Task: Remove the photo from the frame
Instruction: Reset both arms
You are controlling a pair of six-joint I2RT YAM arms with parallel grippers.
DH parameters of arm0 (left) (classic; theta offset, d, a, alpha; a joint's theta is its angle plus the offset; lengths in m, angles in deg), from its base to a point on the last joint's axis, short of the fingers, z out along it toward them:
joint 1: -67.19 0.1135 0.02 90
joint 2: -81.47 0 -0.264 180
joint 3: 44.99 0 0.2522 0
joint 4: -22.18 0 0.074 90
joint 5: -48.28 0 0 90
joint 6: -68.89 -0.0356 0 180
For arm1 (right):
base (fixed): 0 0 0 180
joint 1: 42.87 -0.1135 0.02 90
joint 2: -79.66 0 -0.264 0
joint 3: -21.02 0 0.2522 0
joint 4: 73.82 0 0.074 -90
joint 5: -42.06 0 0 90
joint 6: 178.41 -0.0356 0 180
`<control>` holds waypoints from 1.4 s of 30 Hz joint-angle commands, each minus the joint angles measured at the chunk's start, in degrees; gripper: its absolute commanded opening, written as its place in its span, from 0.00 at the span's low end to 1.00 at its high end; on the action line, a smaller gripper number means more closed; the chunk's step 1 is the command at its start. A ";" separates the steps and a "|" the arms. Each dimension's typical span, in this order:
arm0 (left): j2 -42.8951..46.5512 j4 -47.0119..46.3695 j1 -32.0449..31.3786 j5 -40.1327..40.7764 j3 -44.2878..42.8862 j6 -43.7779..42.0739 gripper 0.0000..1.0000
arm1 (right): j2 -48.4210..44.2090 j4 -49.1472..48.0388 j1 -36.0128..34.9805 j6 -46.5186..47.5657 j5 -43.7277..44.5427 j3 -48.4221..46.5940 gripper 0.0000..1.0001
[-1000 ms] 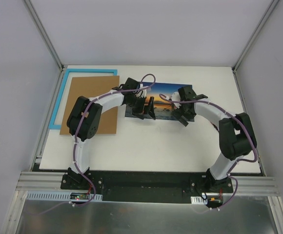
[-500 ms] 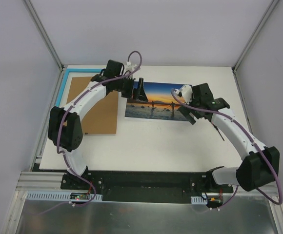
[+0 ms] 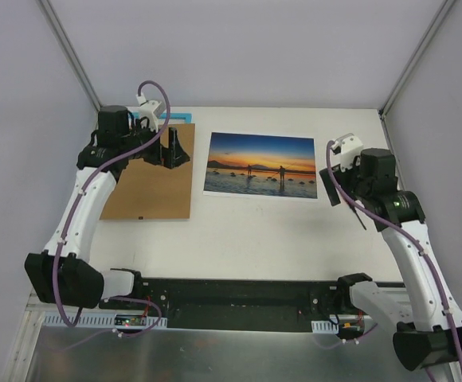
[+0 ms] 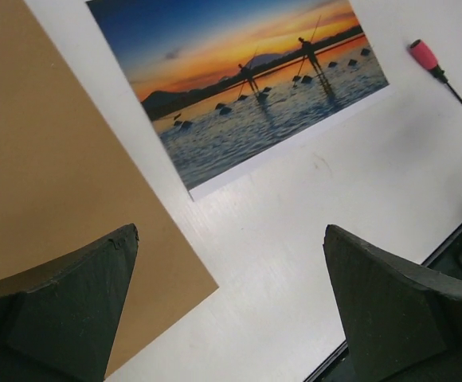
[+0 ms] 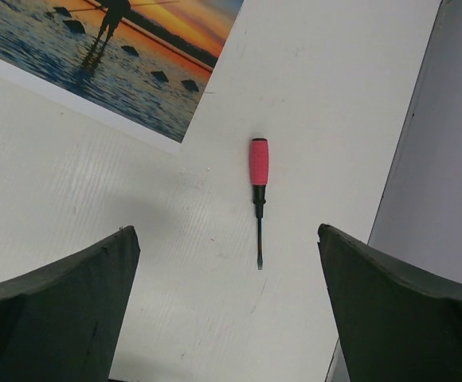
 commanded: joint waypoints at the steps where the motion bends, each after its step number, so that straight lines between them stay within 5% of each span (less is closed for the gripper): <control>1: 7.37 1.17 3.15 5.18 6.32 -5.10 0.99 | -6.12 -0.30 1.19 -5.64 -1.85 0.87 0.96; 6: 12.39 1.25 9.48 5.53 11.07 -6.77 0.99 | -15.00 -4.68 1.28 -7.84 2.80 4.90 0.96; 21: 18.89 1.79 32.86 -14.68 20.56 -13.54 0.99 | -35.31 -16.91 2.42 -8.28 5.54 21.07 0.96; 42: 23.65 -2.00 33.57 -17.41 24.52 -12.31 0.99 | -39.36 -18.76 4.71 -8.63 5.09 24.86 0.96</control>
